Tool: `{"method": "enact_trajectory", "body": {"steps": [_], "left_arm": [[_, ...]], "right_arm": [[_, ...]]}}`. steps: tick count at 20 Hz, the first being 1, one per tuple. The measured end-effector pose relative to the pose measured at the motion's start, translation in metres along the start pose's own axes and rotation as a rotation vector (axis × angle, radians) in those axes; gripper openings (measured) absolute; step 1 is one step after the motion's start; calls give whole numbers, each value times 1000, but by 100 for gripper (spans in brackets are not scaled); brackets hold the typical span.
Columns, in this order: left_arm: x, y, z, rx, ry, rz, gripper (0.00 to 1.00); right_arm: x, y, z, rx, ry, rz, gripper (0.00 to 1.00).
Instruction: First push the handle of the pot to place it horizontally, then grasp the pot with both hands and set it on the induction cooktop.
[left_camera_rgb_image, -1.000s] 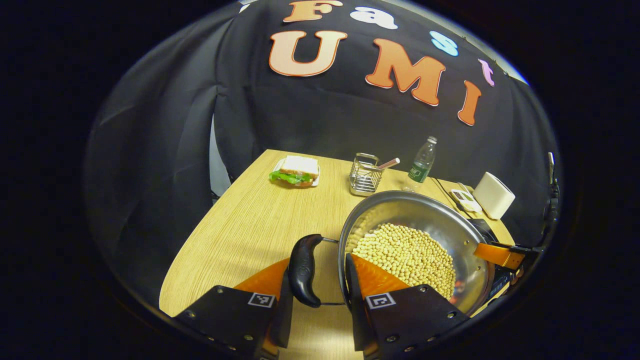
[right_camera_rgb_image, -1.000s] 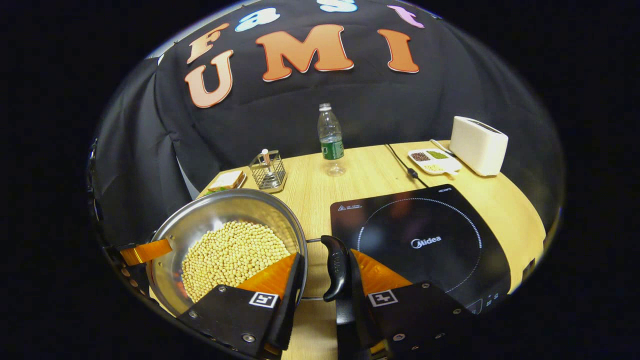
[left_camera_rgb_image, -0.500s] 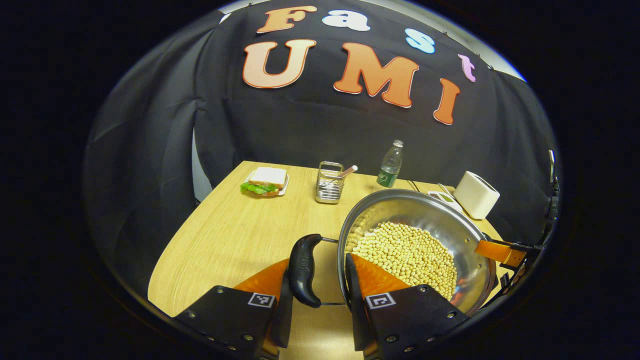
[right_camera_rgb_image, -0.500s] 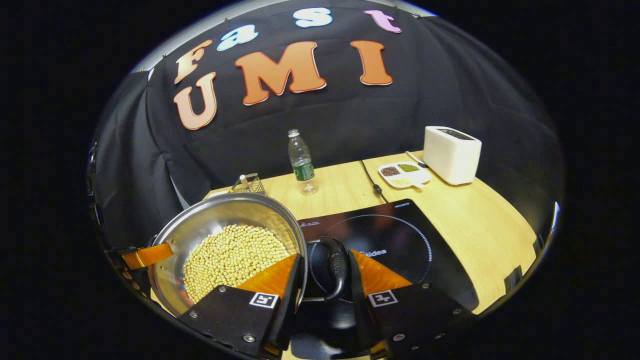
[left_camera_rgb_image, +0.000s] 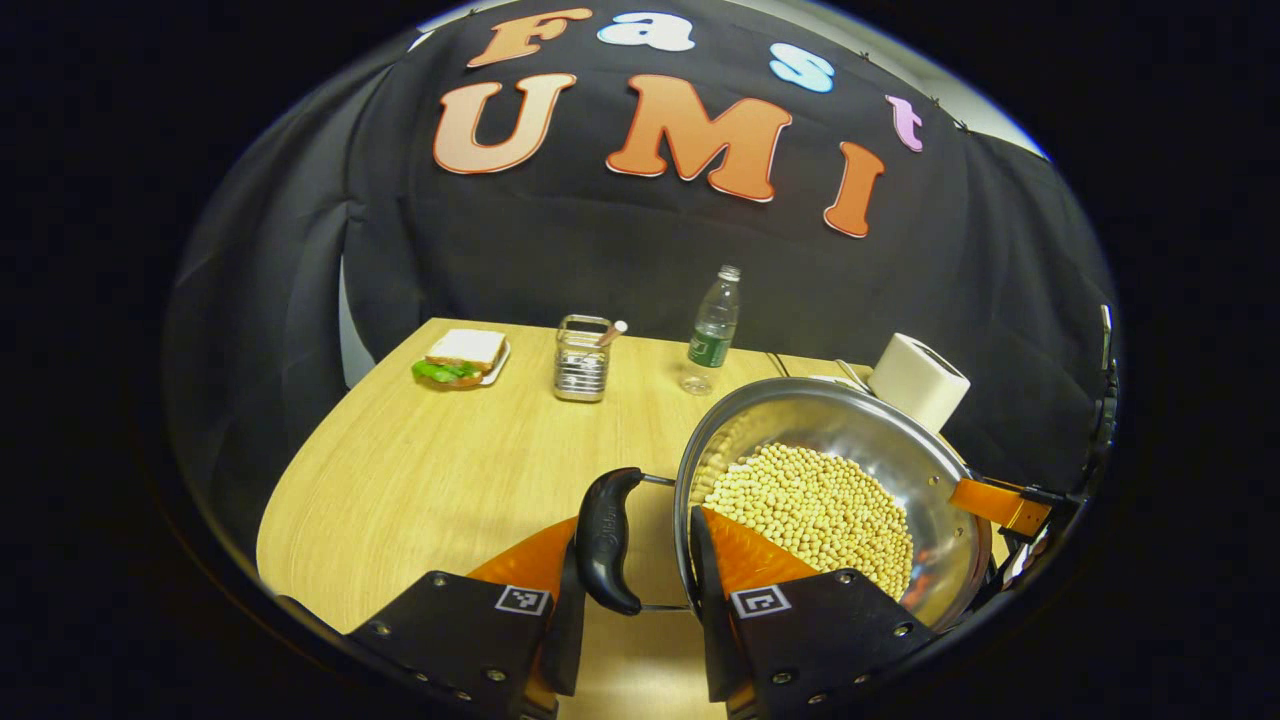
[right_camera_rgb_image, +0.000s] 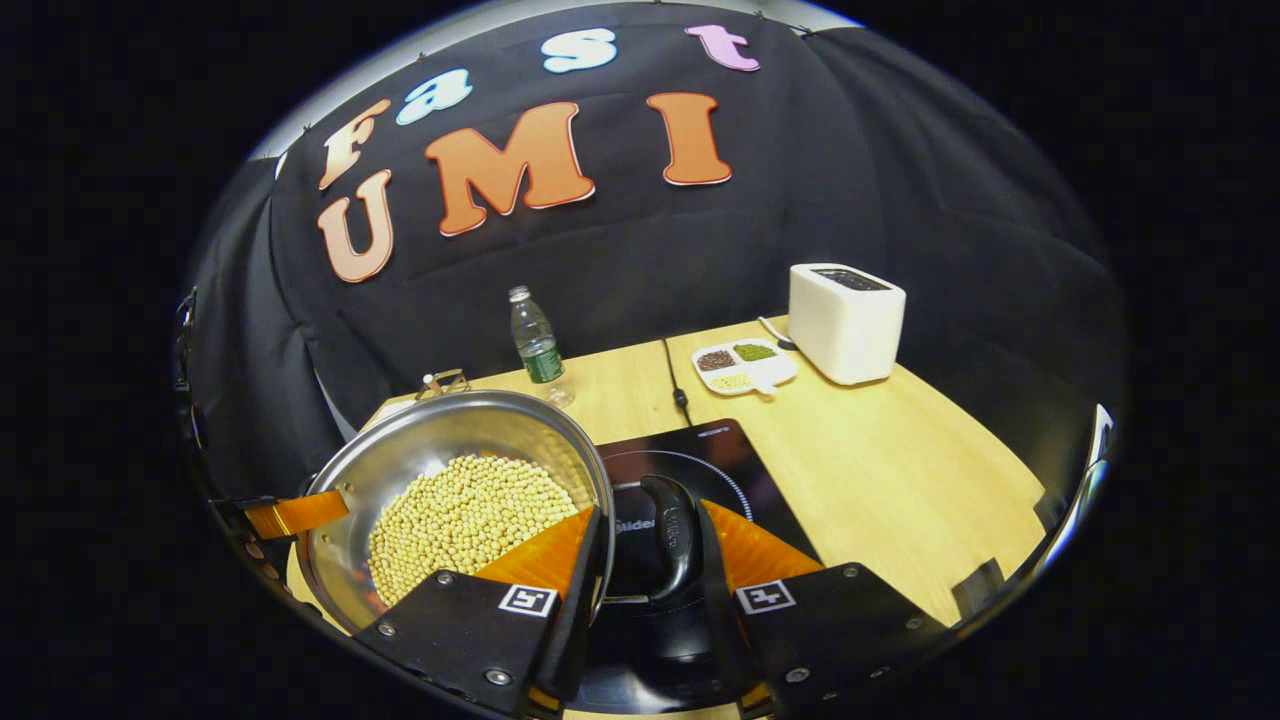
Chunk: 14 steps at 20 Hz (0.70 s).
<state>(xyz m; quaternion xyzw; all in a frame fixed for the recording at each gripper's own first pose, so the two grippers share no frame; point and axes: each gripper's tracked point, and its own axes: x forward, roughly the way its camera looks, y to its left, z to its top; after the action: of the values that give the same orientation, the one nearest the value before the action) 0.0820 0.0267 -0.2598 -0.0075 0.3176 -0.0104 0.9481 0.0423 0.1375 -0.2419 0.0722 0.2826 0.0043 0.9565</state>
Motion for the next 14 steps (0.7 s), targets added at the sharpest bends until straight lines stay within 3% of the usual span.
{"method": "enact_trajectory", "body": {"steps": [14], "left_arm": [[44,-92,-24,25,71,-61,51]], "right_arm": [[18,-94,4,64,6,-78,51]]}}
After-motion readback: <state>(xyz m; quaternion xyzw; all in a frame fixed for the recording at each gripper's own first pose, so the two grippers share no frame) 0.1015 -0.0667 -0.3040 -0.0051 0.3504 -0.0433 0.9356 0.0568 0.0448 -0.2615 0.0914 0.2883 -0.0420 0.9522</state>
